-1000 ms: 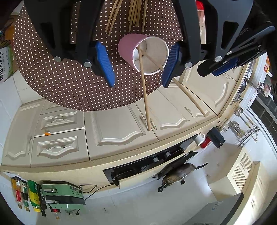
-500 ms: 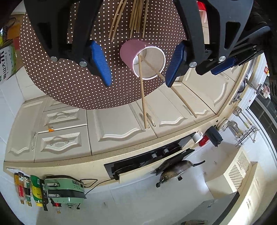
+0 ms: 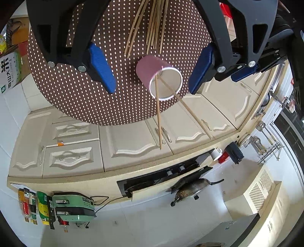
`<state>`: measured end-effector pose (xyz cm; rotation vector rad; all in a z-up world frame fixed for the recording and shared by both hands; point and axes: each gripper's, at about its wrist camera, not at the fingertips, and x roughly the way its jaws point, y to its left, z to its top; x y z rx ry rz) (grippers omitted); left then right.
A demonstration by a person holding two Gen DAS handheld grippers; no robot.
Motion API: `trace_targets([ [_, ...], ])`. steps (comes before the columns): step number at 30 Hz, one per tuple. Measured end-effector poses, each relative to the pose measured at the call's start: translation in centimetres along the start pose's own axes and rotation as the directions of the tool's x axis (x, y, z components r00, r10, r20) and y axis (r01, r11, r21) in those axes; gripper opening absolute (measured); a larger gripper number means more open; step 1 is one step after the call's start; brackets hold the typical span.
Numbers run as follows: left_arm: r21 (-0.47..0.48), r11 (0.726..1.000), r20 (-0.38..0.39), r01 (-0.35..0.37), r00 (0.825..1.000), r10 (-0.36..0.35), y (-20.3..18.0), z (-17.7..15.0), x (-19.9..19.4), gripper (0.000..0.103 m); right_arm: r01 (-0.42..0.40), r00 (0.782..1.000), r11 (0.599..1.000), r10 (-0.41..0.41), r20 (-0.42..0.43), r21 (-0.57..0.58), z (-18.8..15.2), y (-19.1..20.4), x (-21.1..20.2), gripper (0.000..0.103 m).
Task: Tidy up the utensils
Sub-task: 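Move the open right gripper back down toward the chopstick pile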
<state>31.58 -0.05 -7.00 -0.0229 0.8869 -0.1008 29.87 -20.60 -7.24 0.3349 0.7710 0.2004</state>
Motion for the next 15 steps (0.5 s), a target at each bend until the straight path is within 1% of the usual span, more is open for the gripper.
trace_targets([
  [3, -0.001, 1.000, -0.014, -0.001, 1.000, 0.001, 0.0, -0.8, 0.0, 0.055, 0.006, 1.000, 1.000, -0.006, -0.027, 0.005, -0.9, -0.3, 0.0, 0.079],
  [5, -0.001, 1.000, -0.025, -0.002, 1.000, 0.002, 0.0, -1.5, 0.0, 0.056, 0.012, 0.999, 1.000, -0.012, -0.044, 0.011, -1.5, -0.5, 0.1, 0.082],
  [7, -0.001, 1.000, -0.039, -0.010, 0.999, 0.010, 0.0, -2.2, 0.1, 0.061, 0.023, 0.998, 1.000, -0.021, -0.063, 0.019, -2.2, -0.8, 0.1, 0.086],
  [8, -0.001, 1.000, -0.047, -0.017, 0.999, 0.017, 0.0, -2.5, 0.1, 0.064, 0.027, 0.997, 0.999, -0.026, -0.071, 0.020, -2.5, -1.0, 0.2, 0.087],
  [15, -0.007, 0.999, -0.109, -0.037, 0.993, 0.036, 0.4, -5.0, 0.8, 0.065, 0.066, 0.986, 0.997, -0.060, -0.153, 0.039, -5.0, -2.1, 1.2, 0.087],
])
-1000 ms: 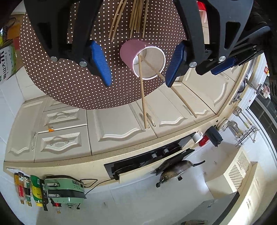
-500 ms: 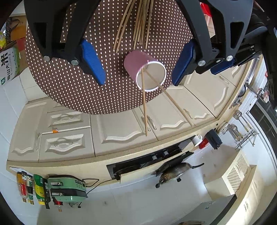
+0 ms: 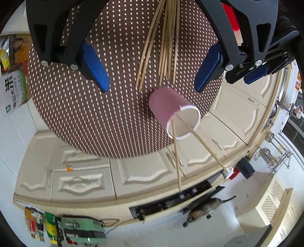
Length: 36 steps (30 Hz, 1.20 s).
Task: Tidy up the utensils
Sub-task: 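Move the open right gripper back down toward the chopstick pile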
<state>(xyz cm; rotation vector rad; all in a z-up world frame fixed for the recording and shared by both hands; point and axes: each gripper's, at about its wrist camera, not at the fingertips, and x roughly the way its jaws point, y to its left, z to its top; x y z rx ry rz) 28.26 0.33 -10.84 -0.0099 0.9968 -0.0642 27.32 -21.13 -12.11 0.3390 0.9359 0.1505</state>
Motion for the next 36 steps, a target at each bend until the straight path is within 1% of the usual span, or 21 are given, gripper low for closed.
trace_targets([
  [5, -0.001, 1.000, -0.044, -0.010, 0.999, 0.010, 0.1, -1.6, 0.9, 0.066, 0.035, 0.997, 0.999, -0.035, -0.065, 0.007, -1.8, -0.7, 1.4, 0.087],
  [11, 0.001, 1.000, -0.107, -0.021, 0.994, 0.021, 0.1, -3.4, 2.5, 0.068, 0.076, 0.986, 0.997, -0.072, -0.148, 0.022, -3.7, -1.8, 3.3, 0.087],
  [16, 0.001, 1.000, -0.163, -0.029, 0.986, 0.029, 0.3, -4.7, 4.0, 0.068, 0.093, 0.976, 0.995, -0.087, -0.199, 0.022, -5.0, -2.1, 4.3, 0.087],
  [21, 0.005, 0.999, -0.213, -0.040, 0.976, 0.040, 0.6, -6.0, 5.6, 0.068, 0.105, 0.963, 0.994, -0.104, -0.247, -0.008, -6.5, -2.0, 5.5, 0.087],
  [28, 0.007, 0.999, -0.268, -0.048, 0.962, 0.048, 1.1, -7.4, 7.3, 0.068, 0.150, 0.946, 0.988, -0.157, -0.282, -0.044, -8.1, -2.0, 6.9, 0.087],
  [32, 0.003, 0.999, -0.290, -0.038, 0.956, 0.038, 1.2, -7.7, 8.1, 0.068, 0.174, 0.938, 0.983, -0.185, -0.292, -0.063, -8.9, -1.8, 7.9, 0.087],
  [36, 0.009, 0.999, -0.310, -0.032, 0.950, 0.033, 1.1, -7.8, 9.1, 0.069, 0.200, 0.923, 0.975, -0.219, -0.316, -0.094, -9.4, -1.7, 9.3, 0.087],
])
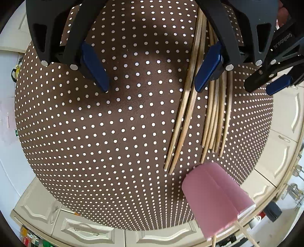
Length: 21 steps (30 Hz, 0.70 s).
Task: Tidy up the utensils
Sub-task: 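Move the open right gripper back down toward the chopstick pile, then close the right gripper on another chopstick from the pile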
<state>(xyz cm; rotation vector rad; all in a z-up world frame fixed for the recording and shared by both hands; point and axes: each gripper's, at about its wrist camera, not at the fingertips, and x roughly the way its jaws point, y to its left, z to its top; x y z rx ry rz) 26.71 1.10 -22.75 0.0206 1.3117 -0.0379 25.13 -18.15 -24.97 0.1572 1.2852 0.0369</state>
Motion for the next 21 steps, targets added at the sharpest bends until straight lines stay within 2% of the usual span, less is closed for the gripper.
trace_targets([
  [5, 0.009, 1.000, -0.022, 0.005, 1.000, -0.005, 0.0, 0.5, 1.0, 0.069, 0.060, 0.998, 0.996, -0.060, 0.002, -0.069, 0.1, 1.1, 1.0, 0.087],
  [8, 0.021, 1.000, -0.026, 0.016, 1.000, -0.016, 0.0, 0.8, 1.5, 0.068, 0.062, 0.998, 0.995, -0.063, -0.004, -0.077, 0.2, 1.5, 1.2, 0.086],
  [9, 0.022, 1.000, -0.023, 0.014, 1.000, -0.014, 0.2, 1.2, 1.7, 0.069, 0.062, 0.998, 0.995, -0.063, -0.003, -0.081, 0.2, 1.6, 1.3, 0.082],
  [10, 0.021, 1.000, -0.030, 0.013, 0.999, -0.013, 0.3, 1.4, 1.9, 0.069, 0.077, 0.997, 0.992, -0.078, 0.002, -0.095, 0.2, 1.9, 1.3, 0.072],
  [11, 0.018, 1.000, -0.035, 0.013, 0.999, -0.012, 0.3, 1.7, 2.1, 0.069, 0.107, 0.994, 0.988, -0.106, 0.009, -0.111, 0.5, 2.5, 1.3, 0.070],
  [14, 0.004, 0.999, -0.046, 0.034, 0.998, -0.034, 0.8, 2.4, 2.6, 0.069, 0.093, 0.995, 0.989, -0.090, 0.030, -0.115, 0.5, 2.6, 1.2, 0.052],
  [16, 0.014, 0.999, -0.027, 0.037, 0.999, -0.037, 0.9, 2.8, 2.8, 0.069, 0.085, 0.996, 0.990, -0.081, 0.046, -0.111, 0.7, 2.3, 1.1, 0.035],
  [19, 0.026, 0.999, -0.034, 0.042, 0.999, -0.041, 0.4, 3.6, 3.3, 0.069, 0.055, 0.997, 0.994, -0.050, 0.050, -0.098, 1.8, 0.8, 0.7, 0.015],
  [21, 0.032, 0.998, -0.044, 0.044, 0.998, -0.043, 0.0, 4.2, 3.8, 0.069, 0.008, 0.999, 0.998, -0.005, 0.047, -0.058, 2.3, -0.4, 0.9, 0.012],
])
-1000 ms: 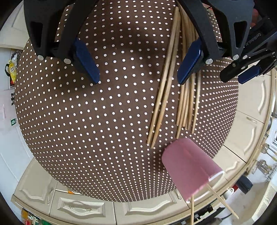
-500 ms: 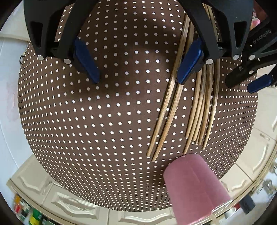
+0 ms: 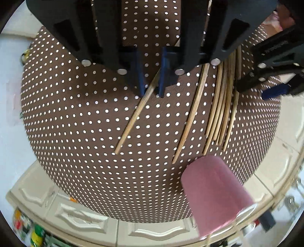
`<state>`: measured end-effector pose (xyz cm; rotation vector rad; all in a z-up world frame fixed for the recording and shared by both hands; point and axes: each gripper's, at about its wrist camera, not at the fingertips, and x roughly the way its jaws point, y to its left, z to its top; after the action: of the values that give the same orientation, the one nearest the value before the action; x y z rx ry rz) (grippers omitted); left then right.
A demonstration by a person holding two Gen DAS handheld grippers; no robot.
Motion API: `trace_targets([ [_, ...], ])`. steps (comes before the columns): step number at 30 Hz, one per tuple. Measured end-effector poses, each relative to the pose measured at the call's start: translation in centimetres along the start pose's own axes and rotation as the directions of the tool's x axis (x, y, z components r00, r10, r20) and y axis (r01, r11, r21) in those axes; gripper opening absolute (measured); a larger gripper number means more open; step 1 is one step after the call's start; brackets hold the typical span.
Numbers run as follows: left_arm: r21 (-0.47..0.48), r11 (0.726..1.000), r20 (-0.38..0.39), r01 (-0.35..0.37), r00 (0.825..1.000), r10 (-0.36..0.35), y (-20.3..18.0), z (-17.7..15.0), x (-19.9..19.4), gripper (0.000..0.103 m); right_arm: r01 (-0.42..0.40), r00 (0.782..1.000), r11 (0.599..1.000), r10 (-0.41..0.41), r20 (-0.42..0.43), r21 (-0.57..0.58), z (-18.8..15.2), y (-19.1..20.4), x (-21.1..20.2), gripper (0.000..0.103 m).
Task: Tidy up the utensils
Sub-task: 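Close the right gripper on another chopstick from the pile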
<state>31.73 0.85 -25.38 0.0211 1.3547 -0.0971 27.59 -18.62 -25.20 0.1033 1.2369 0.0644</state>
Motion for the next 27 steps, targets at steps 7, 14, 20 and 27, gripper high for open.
trace_targets([
  [7, -0.039, 0.999, 0.011, -0.031, 0.999, 0.031, -0.6, 0.6, 1.5, 0.069, -0.057, 0.998, 0.997, 0.057, 0.000, 0.050, 1.0, -2.1, -0.2, 0.006],
  [14, -0.007, 1.000, 0.052, -0.017, 0.998, 0.017, 0.1, 1.2, 1.3, 0.035, -0.058, 0.998, 0.997, 0.058, 0.000, 0.048, 1.4, -2.3, 0.2, 0.006],
  [20, 0.029, 0.997, 0.027, 0.065, 0.997, -0.066, 1.8, 2.0, 0.9, 0.007, -0.064, 0.998, 0.997, 0.064, -0.004, 0.041, 1.0, -1.0, -0.4, 0.006],
  [27, 0.085, 0.995, 0.004, 0.058, 0.998, -0.059, 1.8, -0.4, 0.6, 0.006, -0.089, 0.995, 0.995, 0.091, -0.028, 0.055, 0.4, -1.6, -0.6, 0.006],
])
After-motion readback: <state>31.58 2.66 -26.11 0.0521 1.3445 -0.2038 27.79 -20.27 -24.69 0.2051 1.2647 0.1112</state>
